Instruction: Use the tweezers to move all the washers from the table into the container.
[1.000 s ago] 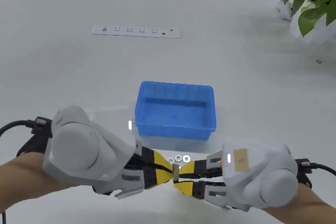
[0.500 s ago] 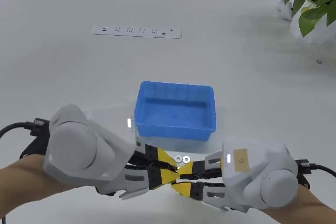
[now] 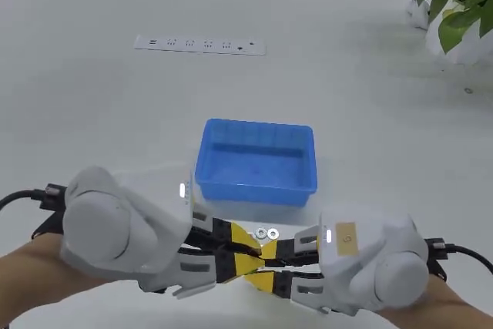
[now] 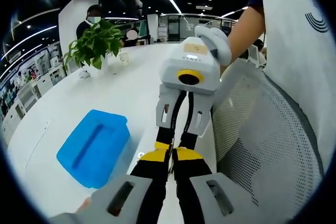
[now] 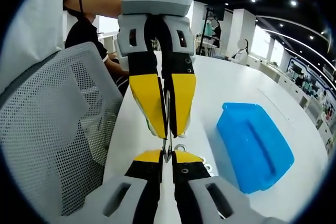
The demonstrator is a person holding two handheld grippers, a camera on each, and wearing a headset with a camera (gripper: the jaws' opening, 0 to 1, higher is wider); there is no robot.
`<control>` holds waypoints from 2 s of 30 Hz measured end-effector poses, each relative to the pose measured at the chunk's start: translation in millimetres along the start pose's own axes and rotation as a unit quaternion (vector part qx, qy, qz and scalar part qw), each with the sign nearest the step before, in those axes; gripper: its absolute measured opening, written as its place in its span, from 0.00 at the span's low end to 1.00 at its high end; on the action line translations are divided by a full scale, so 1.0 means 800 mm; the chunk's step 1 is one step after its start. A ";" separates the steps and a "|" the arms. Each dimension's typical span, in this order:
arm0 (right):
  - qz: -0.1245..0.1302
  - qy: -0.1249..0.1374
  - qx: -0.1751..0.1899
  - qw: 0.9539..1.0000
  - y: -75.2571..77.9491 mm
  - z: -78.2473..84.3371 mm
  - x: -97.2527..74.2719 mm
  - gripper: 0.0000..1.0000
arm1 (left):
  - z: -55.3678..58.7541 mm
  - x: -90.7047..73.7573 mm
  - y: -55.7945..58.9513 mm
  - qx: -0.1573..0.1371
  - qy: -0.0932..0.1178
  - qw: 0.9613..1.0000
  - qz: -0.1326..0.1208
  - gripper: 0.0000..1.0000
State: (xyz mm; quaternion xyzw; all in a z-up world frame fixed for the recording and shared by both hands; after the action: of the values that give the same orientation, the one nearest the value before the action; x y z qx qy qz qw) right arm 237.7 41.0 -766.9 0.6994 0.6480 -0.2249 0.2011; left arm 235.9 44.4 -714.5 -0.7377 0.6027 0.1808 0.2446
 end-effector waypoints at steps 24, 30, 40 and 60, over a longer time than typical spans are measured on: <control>-0.002 0.011 0.010 1.000 0.001 -0.013 0.008 0.08 | -0.003 -0.007 -0.005 -0.016 0.022 1.000 0.000 0.06; -0.005 0.026 0.022 0.999 0.001 -0.022 0.006 0.08 | -0.009 -0.012 -0.009 -0.009 0.036 0.999 -0.010 0.06; -0.009 0.020 0.029 0.999 -0.001 -0.017 0.006 0.08 | -0.018 -0.016 -0.006 -0.011 0.055 0.998 -0.012 0.06; 0.019 0.024 0.006 0.999 0.007 -0.024 0.000 0.10 | -0.021 -0.025 -0.016 0.001 0.068 0.998 0.005 0.05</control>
State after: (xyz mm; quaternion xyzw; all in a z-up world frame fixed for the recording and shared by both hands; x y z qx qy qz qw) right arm 244.5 51.7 -751.3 0.7182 0.6378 -0.2076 0.1854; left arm 243.7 52.6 -687.4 -0.7450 0.6220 0.1303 0.2029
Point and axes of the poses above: the centre of the closed fingertips' face, and the gripper's own axes: x roughly forward along the fingers, y roughly to its right, z roughly out of its underside, the point moved 2 cm from there along -x, roughly backward along the fingers, and after that the axes turned 8 degrees about x, right-handed, at the moved point
